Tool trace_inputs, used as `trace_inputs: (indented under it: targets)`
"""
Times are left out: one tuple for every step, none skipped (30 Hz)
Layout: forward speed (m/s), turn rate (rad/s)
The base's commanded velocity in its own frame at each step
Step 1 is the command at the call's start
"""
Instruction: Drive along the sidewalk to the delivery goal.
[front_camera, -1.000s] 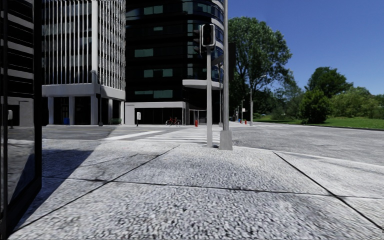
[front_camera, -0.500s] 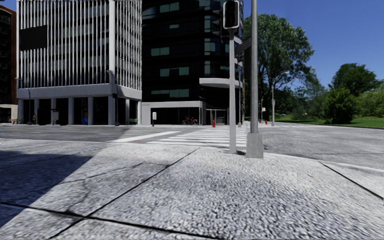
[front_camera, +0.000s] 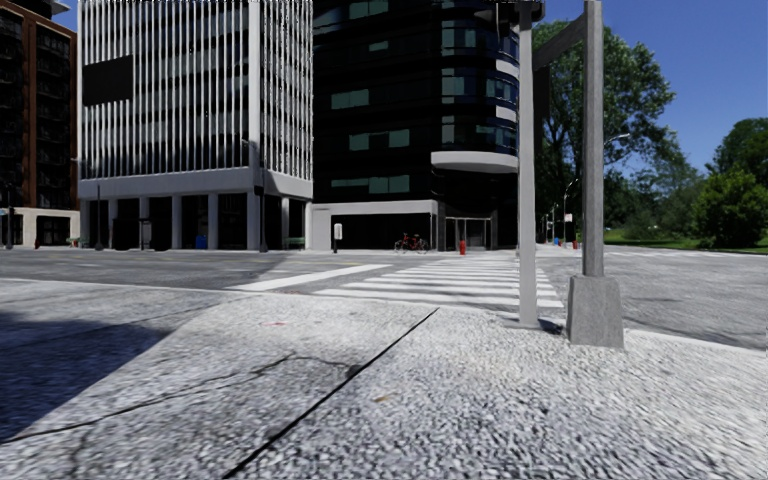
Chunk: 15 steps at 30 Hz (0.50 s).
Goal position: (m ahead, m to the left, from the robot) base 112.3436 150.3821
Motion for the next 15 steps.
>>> trace_inputs:
  targets:
    - [2.0, 0.0]
    - [2.0, 0.0]
    - [2.0, 0.0]
    - [2.0, 0.0]
    - [2.0, 0.0]
    - [2.0, 0.0]
    - [2.0, 0.0]
    - [2.0, 0.0]
    - [2.0, 0.0]
    - [2.0, 0.0]
    - [2.0, 0.0]
    - [2.0, 0.0]
    - [2.0, 0.0]
    - [2.0, 0.0]
    - [2.0, 0.0]
